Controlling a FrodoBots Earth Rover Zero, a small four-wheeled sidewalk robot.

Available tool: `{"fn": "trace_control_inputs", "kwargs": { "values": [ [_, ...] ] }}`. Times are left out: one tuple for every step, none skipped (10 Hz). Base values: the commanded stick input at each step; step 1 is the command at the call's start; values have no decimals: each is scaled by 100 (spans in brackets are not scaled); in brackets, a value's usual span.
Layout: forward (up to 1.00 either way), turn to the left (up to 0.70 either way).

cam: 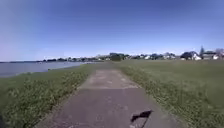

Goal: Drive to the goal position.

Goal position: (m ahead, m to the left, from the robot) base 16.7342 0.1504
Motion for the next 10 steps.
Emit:
{"fn": "trace_control_inputs", "kwargs": {
  "values": [
    [70, 0],
    [70, 0],
    [70, 0],
    [70, 0],
    [70, 0],
    [70, 0],
    [70, 0],
    [70, 0],
    [70, 0],
    [70, 0]
  ]
}}
